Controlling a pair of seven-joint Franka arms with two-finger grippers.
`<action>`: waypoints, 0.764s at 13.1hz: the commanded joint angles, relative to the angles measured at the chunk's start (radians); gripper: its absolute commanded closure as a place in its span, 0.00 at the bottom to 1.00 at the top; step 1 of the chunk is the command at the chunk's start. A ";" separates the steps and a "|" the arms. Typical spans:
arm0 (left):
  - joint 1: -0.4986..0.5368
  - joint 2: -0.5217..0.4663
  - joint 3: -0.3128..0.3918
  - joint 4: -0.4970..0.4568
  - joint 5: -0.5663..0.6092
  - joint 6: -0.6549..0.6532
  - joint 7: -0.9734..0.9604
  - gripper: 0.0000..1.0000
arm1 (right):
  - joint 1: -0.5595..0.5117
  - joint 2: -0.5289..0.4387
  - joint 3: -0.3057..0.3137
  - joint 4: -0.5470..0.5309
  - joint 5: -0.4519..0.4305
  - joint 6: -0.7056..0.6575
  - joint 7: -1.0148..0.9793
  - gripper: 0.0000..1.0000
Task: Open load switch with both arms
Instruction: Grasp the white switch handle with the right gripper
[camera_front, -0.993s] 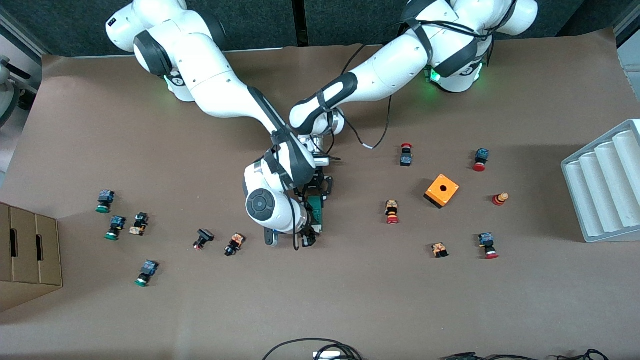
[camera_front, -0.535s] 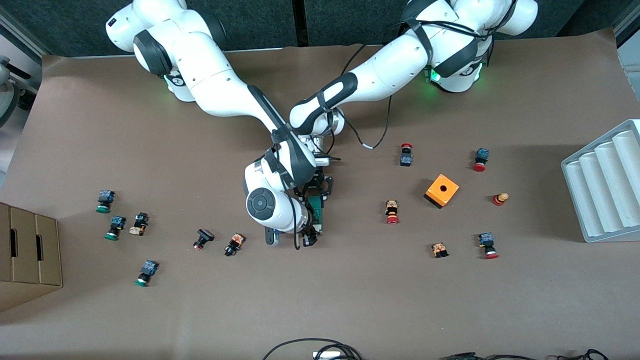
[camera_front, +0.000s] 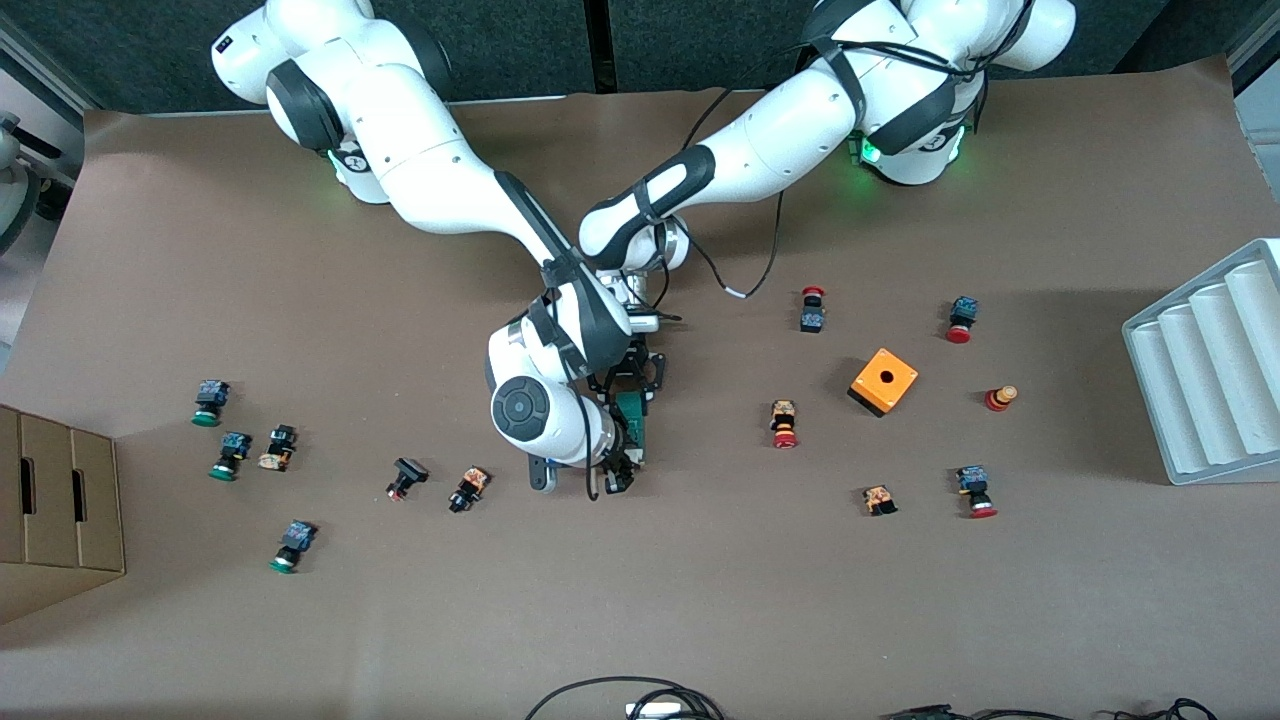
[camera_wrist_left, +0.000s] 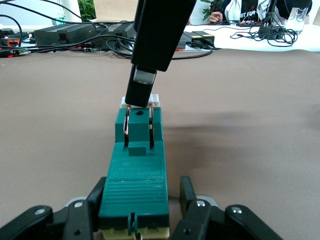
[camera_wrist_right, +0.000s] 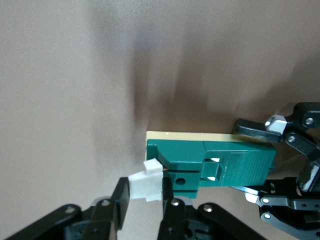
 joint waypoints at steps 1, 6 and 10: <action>-0.016 0.020 0.007 0.024 0.014 -0.005 -0.012 0.37 | 0.009 -0.024 0.014 -0.037 0.033 -0.030 -0.001 0.72; -0.016 0.020 0.007 0.024 0.014 -0.005 -0.012 0.37 | 0.007 -0.056 0.031 -0.079 0.027 -0.027 -0.004 0.72; -0.016 0.020 0.007 0.024 0.014 -0.005 -0.012 0.37 | 0.006 -0.070 0.031 -0.093 0.026 -0.030 -0.005 0.72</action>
